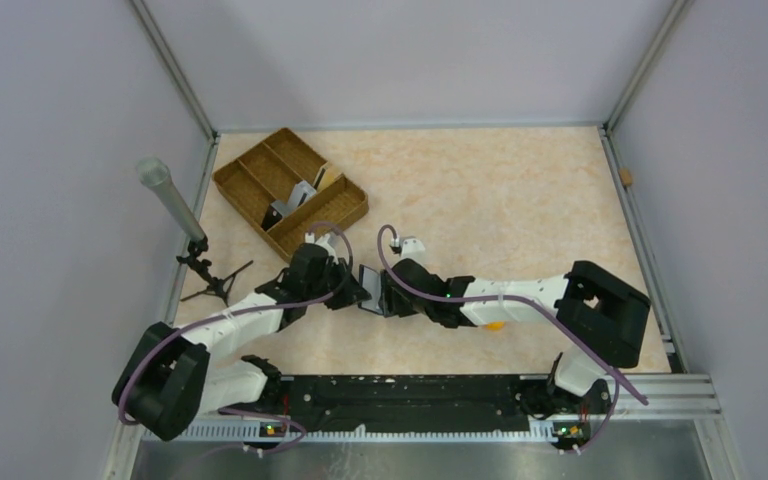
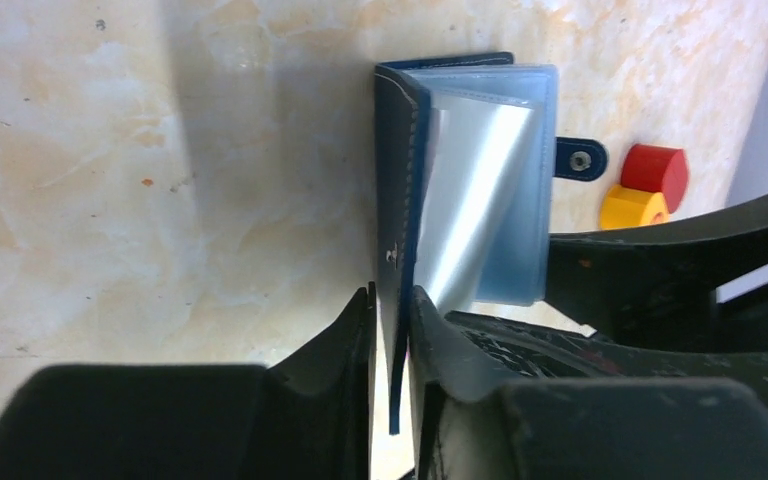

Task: Put the credit cards into the card holder
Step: Open the card holder at the center of the board.

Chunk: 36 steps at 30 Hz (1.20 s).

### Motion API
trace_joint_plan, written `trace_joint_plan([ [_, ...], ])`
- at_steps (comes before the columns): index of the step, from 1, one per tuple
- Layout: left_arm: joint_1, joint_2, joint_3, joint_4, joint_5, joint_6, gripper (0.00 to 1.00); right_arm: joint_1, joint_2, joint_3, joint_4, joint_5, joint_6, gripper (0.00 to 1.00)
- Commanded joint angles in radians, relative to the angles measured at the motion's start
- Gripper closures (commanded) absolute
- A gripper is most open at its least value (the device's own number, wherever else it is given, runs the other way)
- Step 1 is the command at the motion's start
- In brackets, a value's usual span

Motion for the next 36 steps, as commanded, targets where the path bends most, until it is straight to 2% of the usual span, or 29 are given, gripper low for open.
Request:
trace_joint_plan([
  [1, -0.002, 0.039, 0.019, 0.054, -0.006, 0.023, 0.85, 0.013, -0.045, 0.01, 0.032, 0.003, -0.013, 0.5],
  [6, -0.002, 0.058, 0.013, 0.054, -0.012, 0.023, 1.0, 0.014, -0.086, 0.003, 0.02, 0.029, -0.005, 0.49],
  [15, -0.001, 0.06, -0.007, 0.059, -0.025, 0.015, 1.0, 0.013, -0.105, -0.002, -0.009, 0.061, 0.011, 0.53],
  [30, -0.002, 0.06, -0.017, 0.064, -0.024, 0.013, 1.0, 0.013, -0.125, -0.02, -0.004, 0.071, 0.022, 0.78],
  [36, -0.002, 0.062, -0.017, 0.065, -0.022, 0.012, 1.0, 0.012, -0.142, -0.028, -0.002, 0.071, 0.027, 0.78],
])
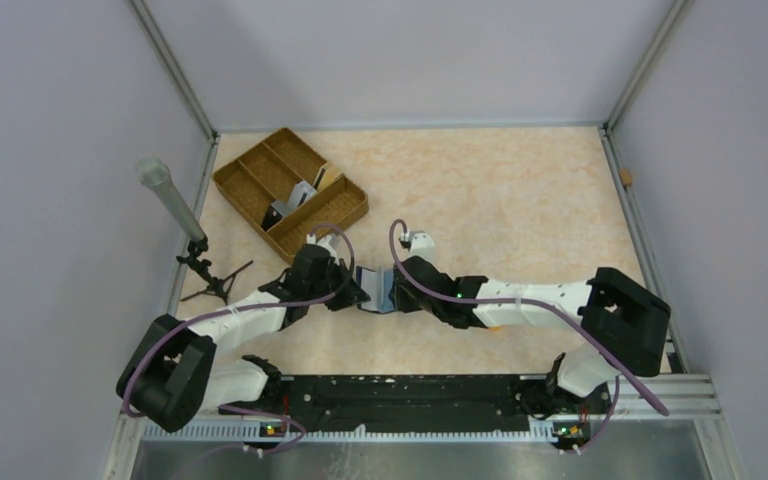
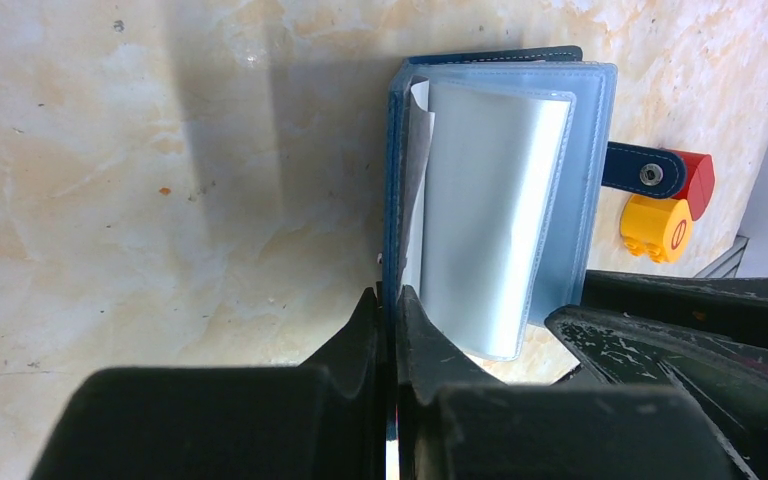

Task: Put the credit cards into the card holder
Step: Open the card holder at the center of the board.

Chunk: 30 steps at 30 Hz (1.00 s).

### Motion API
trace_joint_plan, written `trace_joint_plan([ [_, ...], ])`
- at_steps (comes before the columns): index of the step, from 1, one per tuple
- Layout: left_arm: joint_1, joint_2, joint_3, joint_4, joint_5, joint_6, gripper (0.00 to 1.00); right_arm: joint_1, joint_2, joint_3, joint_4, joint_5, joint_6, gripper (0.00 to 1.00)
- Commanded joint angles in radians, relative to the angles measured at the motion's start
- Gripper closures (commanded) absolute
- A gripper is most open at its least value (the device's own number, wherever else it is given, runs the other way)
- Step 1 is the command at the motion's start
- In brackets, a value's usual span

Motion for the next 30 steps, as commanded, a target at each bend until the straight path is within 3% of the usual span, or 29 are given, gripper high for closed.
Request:
trace_joint_plan([
  [1, -0.001, 0.003, -0.009, 0.031, -0.012, 0.004, 1.0, 0.013, -0.054, -0.01, 0.023, 0.018, 0.011, 0.78],
  [11, -0.002, 0.001, -0.01, 0.031, -0.01, 0.003, 1.0, 0.013, -0.033, -0.007, 0.025, 0.009, 0.019, 0.97],
  [30, -0.002, 0.016, -0.018, 0.035, -0.011, 0.005, 1.0, 0.012, -0.016, -0.074, 0.278, -0.169, 0.052, 0.99],
])
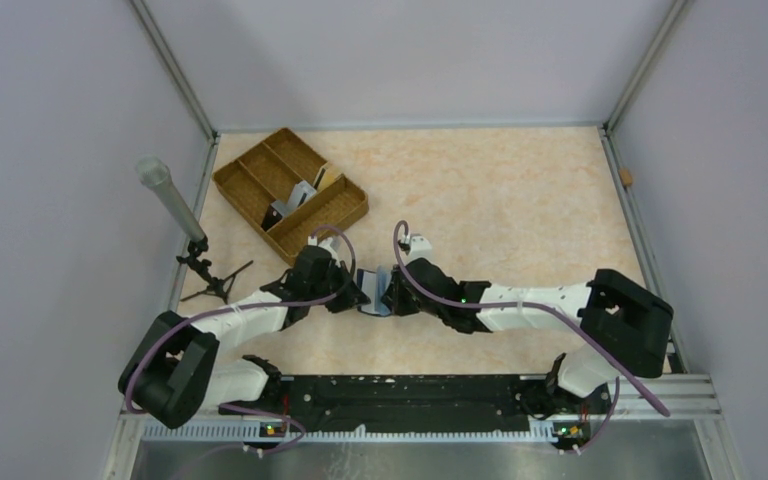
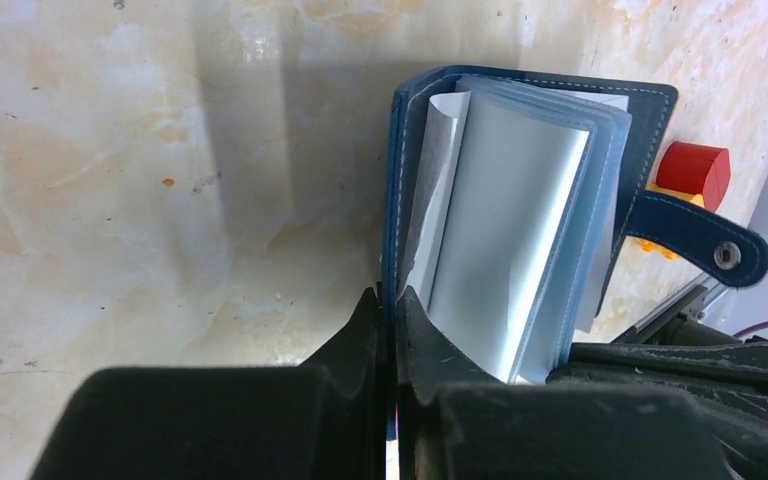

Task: Put the credit cards into the card holder
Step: Open the card holder at the center of the board.

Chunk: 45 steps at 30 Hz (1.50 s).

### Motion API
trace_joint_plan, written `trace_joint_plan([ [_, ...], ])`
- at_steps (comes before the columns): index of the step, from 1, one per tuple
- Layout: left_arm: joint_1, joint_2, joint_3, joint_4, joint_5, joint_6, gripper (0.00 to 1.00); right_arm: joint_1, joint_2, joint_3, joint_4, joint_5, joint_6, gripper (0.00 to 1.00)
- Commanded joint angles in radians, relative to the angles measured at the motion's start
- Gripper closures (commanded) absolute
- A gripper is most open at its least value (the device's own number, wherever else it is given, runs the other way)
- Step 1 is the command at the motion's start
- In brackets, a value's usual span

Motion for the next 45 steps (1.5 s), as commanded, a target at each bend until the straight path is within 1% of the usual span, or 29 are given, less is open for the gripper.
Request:
trace_joint_plan([
  [1, -0.001, -0.001, -0.013, 0.031, -0.013, 0.005, 1.0, 0.009, 0.008, -0.02, 0.137, -0.066, 0.03, 0.99],
  [7, -0.001, 0.004, -0.012, 0.033, -0.011, 0.01, 1.0, -0.025, 0.029, -0.073, 0.242, -0.136, 0.064, 0.99],
  [12, 0.0, 0.008, -0.009, 0.033, -0.007, 0.015, 1.0, -0.06, 0.047, -0.122, 0.317, -0.189, 0.092, 0.97],
  [25, -0.001, 0.019, -0.002, 0.033, -0.005, 0.019, 1.0, -0.074, 0.045, -0.138, 0.337, -0.2, 0.09, 0.87],
  [29, 0.0, 0.019, -0.002, 0.033, -0.005, 0.019, 1.0, -0.079, 0.047, -0.137, 0.335, -0.202, 0.091, 0.86],
  [32, -0.001, 0.018, 0.0, 0.033, -0.005, 0.019, 1.0, -0.08, 0.048, -0.139, 0.33, -0.198, 0.091, 0.87],
  [34, -0.001, 0.019, 0.001, 0.031, -0.005, 0.019, 1.0, -0.08, 0.046, -0.136, 0.316, -0.186, 0.091, 0.93],
  [36, 0.0, 0.017, 0.0, 0.029, -0.007, 0.019, 1.0, -0.081, 0.044, -0.136, 0.292, -0.161, 0.09, 0.96],
  [38, -0.001, 0.012, -0.001, 0.025, -0.011, 0.018, 1.0, -0.08, 0.043, -0.124, 0.231, -0.115, 0.092, 1.0],
  [43, -0.001, -0.008, 0.002, 0.008, -0.022, 0.021, 1.0, -0.08, 0.029, -0.12, 0.131, -0.018, 0.092, 1.0],
  [45, -0.001, -0.023, 0.007, -0.016, -0.035, 0.027, 0.97, -0.081, 0.021, -0.118, 0.098, 0.011, 0.091, 1.0],
])
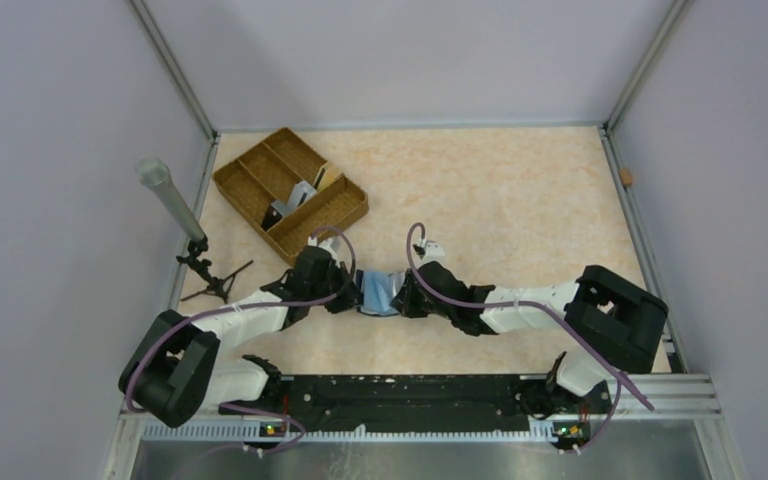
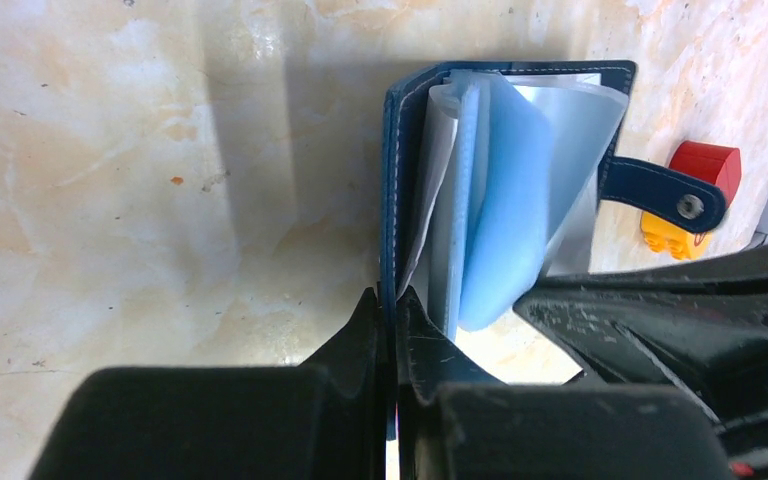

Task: Put the credit cards into the card holder
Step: Open the card holder at the center of the board.

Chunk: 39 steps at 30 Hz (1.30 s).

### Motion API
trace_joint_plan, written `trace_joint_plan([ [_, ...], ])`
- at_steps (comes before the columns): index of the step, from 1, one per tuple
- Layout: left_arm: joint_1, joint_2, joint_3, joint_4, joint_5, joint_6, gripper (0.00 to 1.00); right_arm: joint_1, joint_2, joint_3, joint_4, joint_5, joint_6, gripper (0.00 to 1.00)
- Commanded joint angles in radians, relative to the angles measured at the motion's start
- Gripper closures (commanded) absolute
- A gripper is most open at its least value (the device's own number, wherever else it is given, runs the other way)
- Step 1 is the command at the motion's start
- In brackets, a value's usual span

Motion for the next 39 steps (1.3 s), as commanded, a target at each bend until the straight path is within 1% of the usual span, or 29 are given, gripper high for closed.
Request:
trace_joint_plan([
  [1, -0.001, -0.042, 0.013, -0.03, -0.042, 0.026, 0.96, -0.006, -0.022, 0.018, -0.108, 0.121, 0.002, 1.0],
  [4, 0.001, -0.074, 0.028, -0.094, -0.089, 0.045, 0.86, -0.003, -0.038, 0.019, -0.16, 0.183, 0.004, 1.0],
  [6, 0.0, -0.103, 0.041, -0.139, -0.12, 0.061, 0.75, -0.004, -0.048, 0.018, -0.195, 0.214, 0.01, 1.0],
  [13, -0.001, -0.227, 0.086, -0.282, -0.237, 0.101, 0.51, -0.003, -0.078, 0.015, -0.25, 0.262, 0.021, 1.0],
  [16, -0.001, -0.269, 0.103, -0.305, -0.229, 0.107, 0.43, -0.004, -0.083, 0.015, -0.248, 0.259, 0.016, 1.0],
  [19, -0.001, -0.283, 0.112, -0.279, -0.18, 0.103, 0.37, -0.004, -0.086, 0.014, -0.237, 0.249, 0.01, 1.0],
  [23, -0.001, -0.261, 0.112, -0.168, -0.059, 0.063, 0.34, -0.003, -0.091, 0.009, -0.222, 0.239, 0.006, 1.0],
  [26, -0.001, -0.225, 0.108, -0.021, 0.044, 0.016, 0.35, -0.003, -0.09, 0.007, -0.215, 0.233, 0.005, 1.0],
  [29, -0.003, -0.176, 0.117, 0.097, 0.102, -0.031, 0.36, -0.004, -0.089, 0.003, -0.205, 0.23, 0.004, 1.0],
  [31, -0.005, -0.137, 0.131, 0.161, 0.13, -0.048, 0.37, -0.004, -0.09, 0.003, -0.203, 0.227, 0.004, 1.0],
  [33, -0.011, -0.11, 0.145, 0.192, 0.141, -0.059, 0.38, -0.004, -0.092, 0.003, -0.203, 0.227, 0.003, 1.0],
  [39, -0.056, -0.052, 0.188, 0.254, 0.121, -0.062, 0.41, -0.004, -0.094, 0.002, -0.199, 0.228, 0.0, 1.0],
])
